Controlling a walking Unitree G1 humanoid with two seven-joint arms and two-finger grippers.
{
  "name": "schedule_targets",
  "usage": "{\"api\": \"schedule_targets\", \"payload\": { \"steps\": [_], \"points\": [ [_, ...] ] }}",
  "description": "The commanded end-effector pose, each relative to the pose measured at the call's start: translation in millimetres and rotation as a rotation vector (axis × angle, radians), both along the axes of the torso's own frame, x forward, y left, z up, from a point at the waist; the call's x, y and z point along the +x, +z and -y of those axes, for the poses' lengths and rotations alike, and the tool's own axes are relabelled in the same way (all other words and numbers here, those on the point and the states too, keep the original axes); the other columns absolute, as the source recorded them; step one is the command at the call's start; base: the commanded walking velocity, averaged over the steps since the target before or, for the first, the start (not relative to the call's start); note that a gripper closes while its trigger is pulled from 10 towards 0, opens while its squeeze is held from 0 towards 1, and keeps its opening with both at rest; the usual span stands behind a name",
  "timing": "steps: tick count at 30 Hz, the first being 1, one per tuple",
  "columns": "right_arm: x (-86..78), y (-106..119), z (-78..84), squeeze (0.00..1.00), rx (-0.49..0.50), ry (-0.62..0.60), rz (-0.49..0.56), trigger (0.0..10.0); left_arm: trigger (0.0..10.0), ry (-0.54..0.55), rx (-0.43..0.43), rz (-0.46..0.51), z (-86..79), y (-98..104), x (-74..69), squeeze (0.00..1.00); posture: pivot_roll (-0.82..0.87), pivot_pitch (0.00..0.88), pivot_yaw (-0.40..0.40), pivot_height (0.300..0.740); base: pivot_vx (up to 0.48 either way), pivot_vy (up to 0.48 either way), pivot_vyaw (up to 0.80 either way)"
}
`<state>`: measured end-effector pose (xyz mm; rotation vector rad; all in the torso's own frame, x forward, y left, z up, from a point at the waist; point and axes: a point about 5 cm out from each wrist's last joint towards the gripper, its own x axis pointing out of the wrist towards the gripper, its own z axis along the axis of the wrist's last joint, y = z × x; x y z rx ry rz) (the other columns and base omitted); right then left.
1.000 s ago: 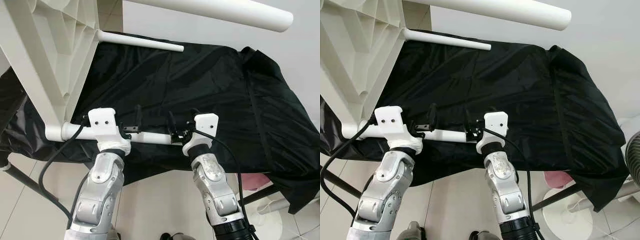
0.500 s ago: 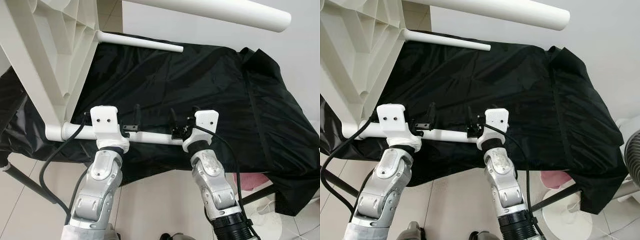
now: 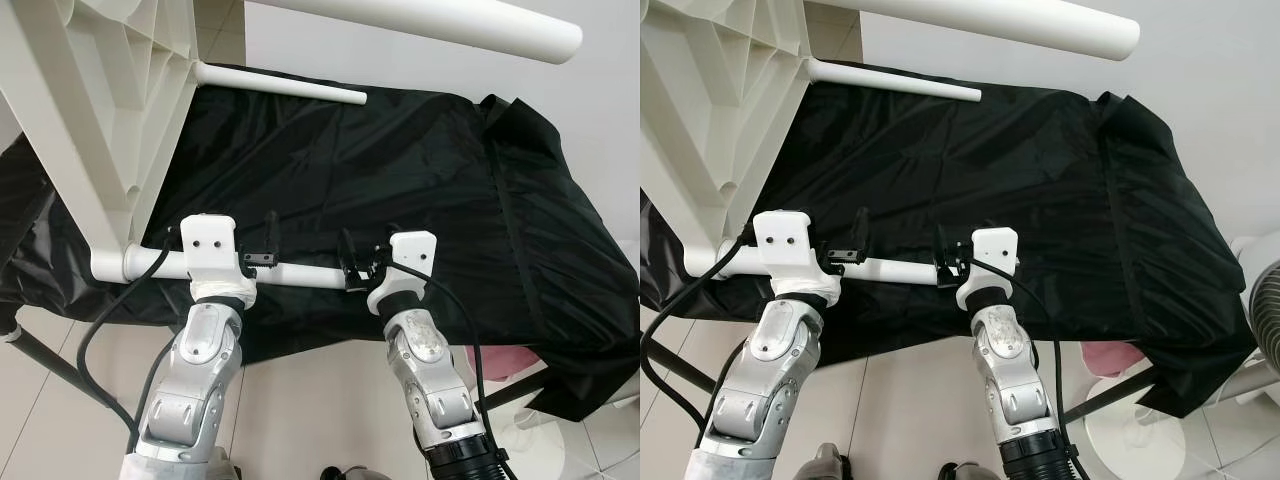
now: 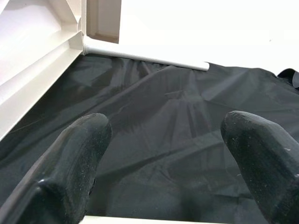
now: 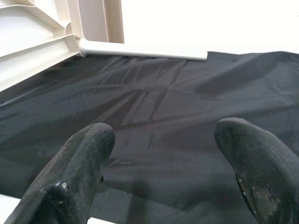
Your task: Building children table
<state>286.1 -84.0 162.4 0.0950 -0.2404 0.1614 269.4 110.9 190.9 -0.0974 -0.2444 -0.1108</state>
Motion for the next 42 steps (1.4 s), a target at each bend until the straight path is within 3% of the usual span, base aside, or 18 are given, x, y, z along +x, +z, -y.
{"api": "schedule_targets", "payload": {
  "steps": [1, 9, 13, 18, 26, 40, 41, 42],
  "points": [
    [0.3, 1, 0.5, 0.00, 0.022, -0.015, 0.007, 10.0, 10.0, -0.002, 0.014, -0.009, -1.8, -2, 1.2, 0.00, 0.20, 0.079, -0.069, 0.740, 0.000, 0.000, 0.00],
    [7.9, 2, 7.3, 0.00, -0.007, -0.015, 0.028, 10.0, 10.0, 0.039, 0.072, -0.010, -5.5, -5, 6.1, 0.00, 0.20, 0.053, -0.099, 0.740, 0.000, 0.000, 0.00],
    [11.3, 4, 3.8, 0.00, -0.030, 0.007, 0.035, 10.0, 10.0, 0.038, 0.062, -0.003, -6.6, -2, 5.9, 0.00, 0.21, 0.059, -0.094, 0.740, 0.000, 0.000, 0.00],
    [14.1, 3, 12.3, 0.00, -0.041, -0.027, 0.037, 10.0, 10.0, 0.021, 0.051, 0.011, -6.2, 5, 10.4, 0.00, 0.17, 0.050, -0.087, 0.740, 0.000, 0.000, 0.00],
    [12.1, 2, 20.1, 0.00, -0.056, -0.040, 0.045, 10.0, 10.0, 0.011, 0.066, 0.006, -6.6, -1, 9.6, 0.00, 0.16, 0.042, -0.092, 0.740, 0.000, 0.000, 0.00],
    [32.7, 6, 12.4, 0.00, -0.093, 0.011, 0.060, 10.0, 10.0, 0.052, 0.103, 0.036, -13.9, 5, 19.9, 0.00, 0.21, 0.010, -0.134, 0.740, 0.000, 0.000, 0.00],
    [36.4, 10, 14.7, 0.00, -0.091, 0.005, 0.074, 10.0, 10.0, 0.048, 0.099, 0.042, -12.9, 7, 22.7, 0.00, 0.21, 0.035, -0.138, 0.740, 0.000, 0.000, 0.00],
    [39.6, 13, 18.5, 0.00, -0.092, -0.005, 0.080, 10.0, 10.0, 0.048, 0.118, 0.044, -10.6, 9, 25.1, 0.00, 0.23, 0.007, -0.137, 0.740, 0.000, 0.000, 0.00]
  ]
}}
